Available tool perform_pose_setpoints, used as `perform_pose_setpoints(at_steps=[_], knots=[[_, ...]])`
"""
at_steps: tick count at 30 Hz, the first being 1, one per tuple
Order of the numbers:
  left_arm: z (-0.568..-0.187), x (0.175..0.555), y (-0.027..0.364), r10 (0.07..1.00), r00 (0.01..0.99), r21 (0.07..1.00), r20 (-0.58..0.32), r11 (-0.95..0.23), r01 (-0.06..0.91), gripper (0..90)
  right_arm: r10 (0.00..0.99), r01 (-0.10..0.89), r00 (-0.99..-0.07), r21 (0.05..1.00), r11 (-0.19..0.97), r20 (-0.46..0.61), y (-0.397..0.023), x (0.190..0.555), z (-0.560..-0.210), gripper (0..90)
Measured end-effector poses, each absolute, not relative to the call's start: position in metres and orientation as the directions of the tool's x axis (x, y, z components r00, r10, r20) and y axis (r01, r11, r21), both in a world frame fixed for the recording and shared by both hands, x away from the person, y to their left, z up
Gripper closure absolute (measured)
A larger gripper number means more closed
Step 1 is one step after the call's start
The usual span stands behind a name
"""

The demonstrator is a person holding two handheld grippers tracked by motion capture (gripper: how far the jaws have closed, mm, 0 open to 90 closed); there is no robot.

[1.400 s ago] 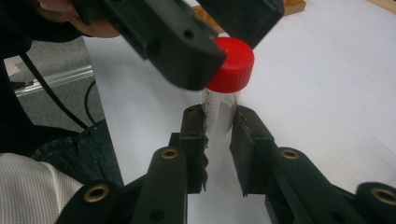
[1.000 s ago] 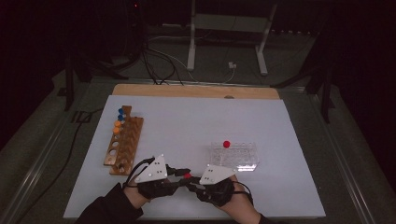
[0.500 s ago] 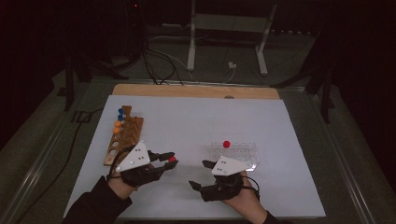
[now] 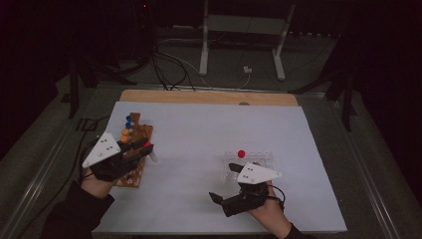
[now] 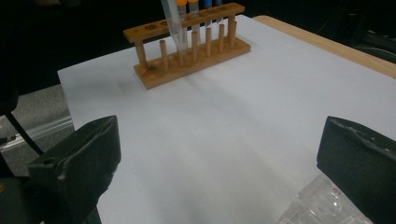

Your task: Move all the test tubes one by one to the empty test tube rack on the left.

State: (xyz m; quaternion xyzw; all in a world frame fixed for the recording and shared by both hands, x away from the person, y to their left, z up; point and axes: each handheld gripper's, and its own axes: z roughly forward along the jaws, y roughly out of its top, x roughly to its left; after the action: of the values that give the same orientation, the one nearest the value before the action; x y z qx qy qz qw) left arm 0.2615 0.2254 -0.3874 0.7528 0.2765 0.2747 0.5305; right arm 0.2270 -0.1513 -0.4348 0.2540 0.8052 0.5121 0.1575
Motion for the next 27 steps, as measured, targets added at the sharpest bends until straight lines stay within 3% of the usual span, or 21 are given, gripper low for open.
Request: perform_pose_setpoints(at_steps=[19,27], knots=[[-0.389,0.27,0.282,0.848,0.51,0.948,0.145,-0.267,0.175,72.0,0.584,0.253,-0.812,0.907,0.337,0.009,-0.157,0.229,-0.434,0.0],[-0.403,0.279,0.288,0.862,0.492,0.938,0.123,-0.262,0.225,72.0,0.585,0.256,-0.811,0.908,0.332,0.014,-0.159,0.229,-0.433,0.0]])
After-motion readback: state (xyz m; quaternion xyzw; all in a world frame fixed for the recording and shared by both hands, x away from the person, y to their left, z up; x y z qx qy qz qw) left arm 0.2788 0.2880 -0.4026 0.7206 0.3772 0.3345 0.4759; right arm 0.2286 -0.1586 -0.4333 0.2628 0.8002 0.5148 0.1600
